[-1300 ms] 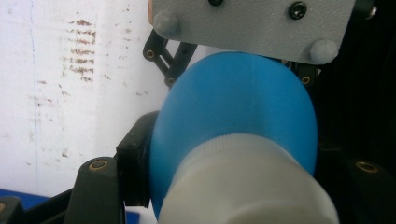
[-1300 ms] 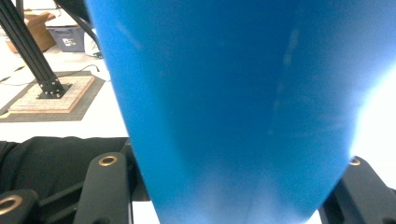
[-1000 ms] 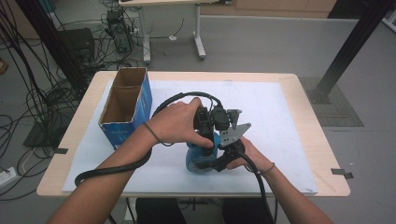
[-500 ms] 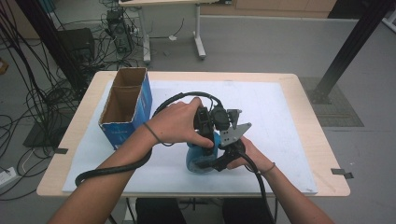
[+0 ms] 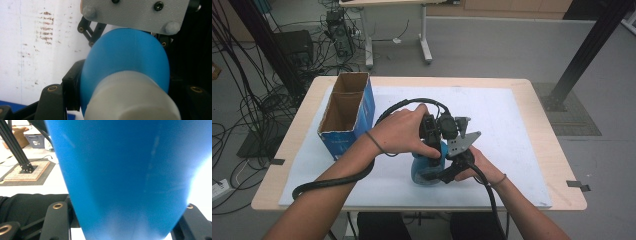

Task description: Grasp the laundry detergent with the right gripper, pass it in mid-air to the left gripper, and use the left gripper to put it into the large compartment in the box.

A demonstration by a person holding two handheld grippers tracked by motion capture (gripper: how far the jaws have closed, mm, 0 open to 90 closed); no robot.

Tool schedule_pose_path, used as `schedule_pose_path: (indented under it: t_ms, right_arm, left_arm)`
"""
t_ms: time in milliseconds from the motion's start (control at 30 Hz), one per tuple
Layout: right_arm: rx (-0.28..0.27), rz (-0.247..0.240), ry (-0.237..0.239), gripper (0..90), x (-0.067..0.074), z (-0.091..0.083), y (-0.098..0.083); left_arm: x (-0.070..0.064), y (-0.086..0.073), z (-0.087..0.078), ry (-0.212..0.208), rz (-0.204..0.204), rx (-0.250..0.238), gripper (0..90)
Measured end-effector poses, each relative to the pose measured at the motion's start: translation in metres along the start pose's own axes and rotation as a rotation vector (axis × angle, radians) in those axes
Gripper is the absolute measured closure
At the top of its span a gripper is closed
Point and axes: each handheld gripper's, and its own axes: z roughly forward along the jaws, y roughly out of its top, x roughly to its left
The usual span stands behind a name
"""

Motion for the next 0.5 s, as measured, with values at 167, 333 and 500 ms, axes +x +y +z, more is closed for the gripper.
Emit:
schedule_pose_path:
  t_ms: [167,333,500]
  right_arm:
    - [-0.002,0.002,0.001,41.7,-0.0001,-0.0001,0.0001]
    - [-0.001,0.001,0.002,41.7,-0.0002,-0.0004,0.0005]
    - [-0.003,0.002,0.004,41.7,-0.0006,-0.0002,0.0001]
  left_arm:
    - [-0.001,-0.0006,-0.0003,0.004,0.002,-0.004,36.2]
    - [-0.0008,-0.0011,-0.0002,0.003,-0.003,-0.005,36.2]
    - [-0.0011,-0.001,-0.0006,0.003,-0.004,-0.004,36.2]
